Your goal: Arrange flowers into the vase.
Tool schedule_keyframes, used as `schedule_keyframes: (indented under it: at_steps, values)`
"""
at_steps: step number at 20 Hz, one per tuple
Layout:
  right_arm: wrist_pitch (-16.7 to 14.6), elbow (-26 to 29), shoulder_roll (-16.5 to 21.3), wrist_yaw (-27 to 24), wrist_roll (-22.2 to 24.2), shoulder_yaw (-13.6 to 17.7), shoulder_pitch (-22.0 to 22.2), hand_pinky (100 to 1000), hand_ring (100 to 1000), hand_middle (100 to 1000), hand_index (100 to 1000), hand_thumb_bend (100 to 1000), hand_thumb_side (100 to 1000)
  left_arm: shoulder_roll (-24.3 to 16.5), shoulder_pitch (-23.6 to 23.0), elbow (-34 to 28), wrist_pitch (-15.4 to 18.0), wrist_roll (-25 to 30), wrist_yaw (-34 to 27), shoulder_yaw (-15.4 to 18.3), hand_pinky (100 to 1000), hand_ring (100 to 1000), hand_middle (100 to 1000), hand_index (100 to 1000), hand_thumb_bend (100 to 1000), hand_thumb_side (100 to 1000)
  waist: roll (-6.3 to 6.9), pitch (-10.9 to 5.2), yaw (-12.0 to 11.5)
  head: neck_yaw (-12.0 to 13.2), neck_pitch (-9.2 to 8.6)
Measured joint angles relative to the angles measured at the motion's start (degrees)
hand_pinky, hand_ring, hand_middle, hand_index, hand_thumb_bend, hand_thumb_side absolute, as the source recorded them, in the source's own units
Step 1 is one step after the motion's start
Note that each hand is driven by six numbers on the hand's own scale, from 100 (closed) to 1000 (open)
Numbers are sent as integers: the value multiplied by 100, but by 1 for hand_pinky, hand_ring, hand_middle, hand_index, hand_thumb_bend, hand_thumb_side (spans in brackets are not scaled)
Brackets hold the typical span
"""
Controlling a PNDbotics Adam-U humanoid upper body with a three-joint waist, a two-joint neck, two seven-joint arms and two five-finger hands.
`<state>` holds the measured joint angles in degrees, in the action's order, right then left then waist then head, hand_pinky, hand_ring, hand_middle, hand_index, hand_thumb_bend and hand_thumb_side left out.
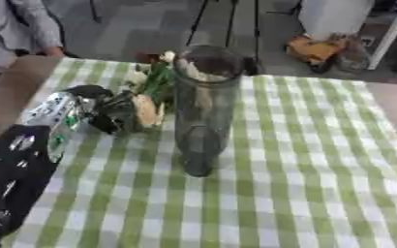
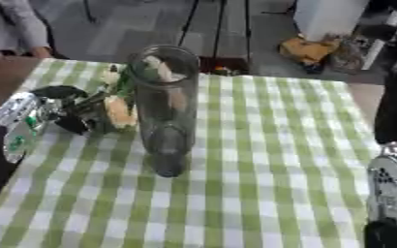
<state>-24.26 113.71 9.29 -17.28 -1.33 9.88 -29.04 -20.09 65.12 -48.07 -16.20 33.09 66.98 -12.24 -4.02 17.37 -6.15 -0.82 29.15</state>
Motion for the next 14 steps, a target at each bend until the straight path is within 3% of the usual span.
schedule_keyframes:
  at_steps: [9,14]
  values:
    - [-9,0,0,-1,17,0,-27,596,754,669,771,100,948,0,98,210,-58,-454,382,162,848,983,989,1000,237,353,-1,129,89,115,-120]
    - [-1,0,0,-2,31,0,-28,597,756,668,771,100,944,-2,195,280,-65,-569,495,206,849,983,989,1000,221,356,-2,183,103,134,-158]
